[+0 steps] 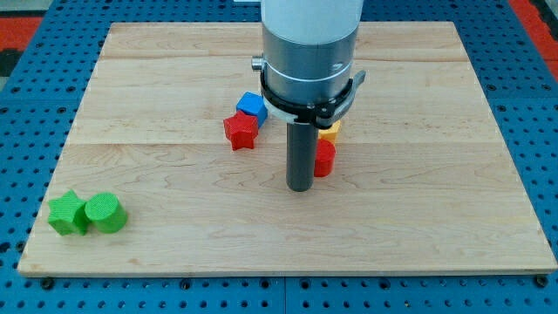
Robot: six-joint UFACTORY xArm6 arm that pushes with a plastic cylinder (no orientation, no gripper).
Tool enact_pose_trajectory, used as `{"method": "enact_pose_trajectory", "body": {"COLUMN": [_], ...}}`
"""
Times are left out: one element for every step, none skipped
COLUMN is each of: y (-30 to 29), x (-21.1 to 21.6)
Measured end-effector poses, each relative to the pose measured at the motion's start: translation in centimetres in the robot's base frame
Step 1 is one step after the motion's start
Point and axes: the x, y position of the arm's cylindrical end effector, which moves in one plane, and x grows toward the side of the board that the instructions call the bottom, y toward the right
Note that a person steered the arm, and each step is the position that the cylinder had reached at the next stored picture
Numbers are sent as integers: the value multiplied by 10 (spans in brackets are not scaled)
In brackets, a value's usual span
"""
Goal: Place the red circle at the bottom of hexagon
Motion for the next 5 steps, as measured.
{"method": "enact_pose_trajectory", "body": {"y": [2,2,2,17,21], "x": [-9,-9,10,9,-11]}}
